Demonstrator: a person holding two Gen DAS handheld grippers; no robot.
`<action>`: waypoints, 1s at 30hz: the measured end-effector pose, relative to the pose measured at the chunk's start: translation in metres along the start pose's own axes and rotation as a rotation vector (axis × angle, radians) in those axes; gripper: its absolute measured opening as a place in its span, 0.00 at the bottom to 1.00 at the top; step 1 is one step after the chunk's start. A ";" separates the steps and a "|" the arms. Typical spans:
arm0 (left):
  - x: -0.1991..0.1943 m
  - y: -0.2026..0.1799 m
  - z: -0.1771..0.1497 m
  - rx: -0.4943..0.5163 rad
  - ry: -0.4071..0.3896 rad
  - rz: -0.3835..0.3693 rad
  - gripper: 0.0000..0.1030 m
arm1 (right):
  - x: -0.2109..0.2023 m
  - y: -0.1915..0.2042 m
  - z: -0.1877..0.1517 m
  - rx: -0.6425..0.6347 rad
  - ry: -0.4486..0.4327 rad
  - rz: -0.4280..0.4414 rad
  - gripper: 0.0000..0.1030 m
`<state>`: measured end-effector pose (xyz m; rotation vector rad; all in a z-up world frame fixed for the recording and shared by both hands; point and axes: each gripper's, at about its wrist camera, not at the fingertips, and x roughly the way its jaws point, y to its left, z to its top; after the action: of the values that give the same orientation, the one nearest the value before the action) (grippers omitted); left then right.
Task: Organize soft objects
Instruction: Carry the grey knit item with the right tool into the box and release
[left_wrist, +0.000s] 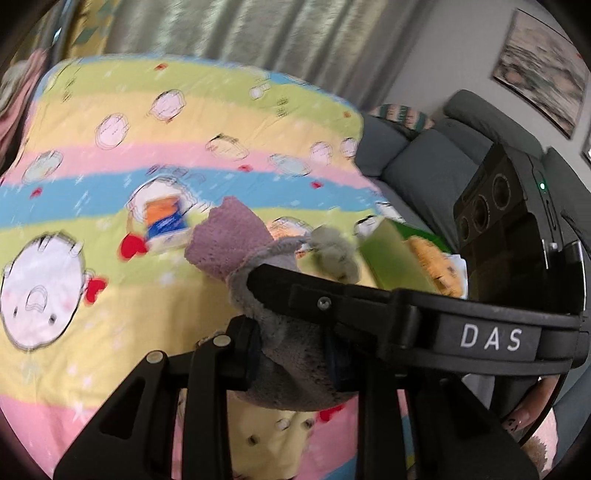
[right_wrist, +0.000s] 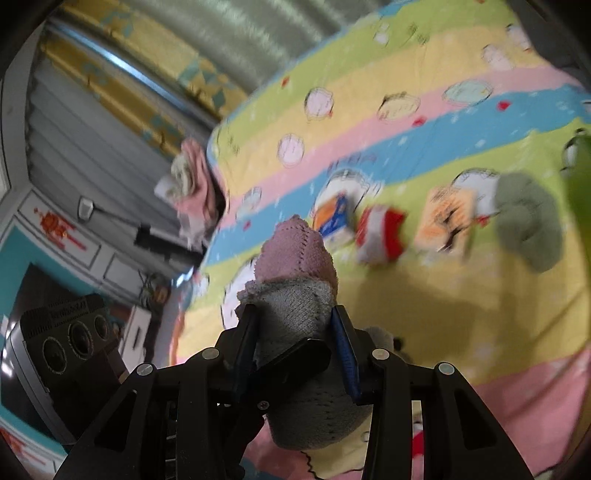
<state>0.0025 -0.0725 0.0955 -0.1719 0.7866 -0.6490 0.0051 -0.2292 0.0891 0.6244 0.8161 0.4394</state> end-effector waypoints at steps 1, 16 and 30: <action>0.002 -0.007 0.004 0.015 -0.006 -0.008 0.24 | -0.013 -0.005 0.003 0.011 -0.034 -0.004 0.42; 0.040 -0.149 0.040 0.280 -0.061 -0.259 0.20 | -0.170 -0.053 0.005 0.162 -0.477 -0.201 0.42; 0.098 -0.231 0.012 0.337 0.159 -0.460 0.20 | -0.222 -0.115 -0.026 0.399 -0.532 -0.449 0.42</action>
<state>-0.0477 -0.3155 0.1316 0.0114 0.7832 -1.2316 -0.1370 -0.4342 0.1175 0.8509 0.5060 -0.3040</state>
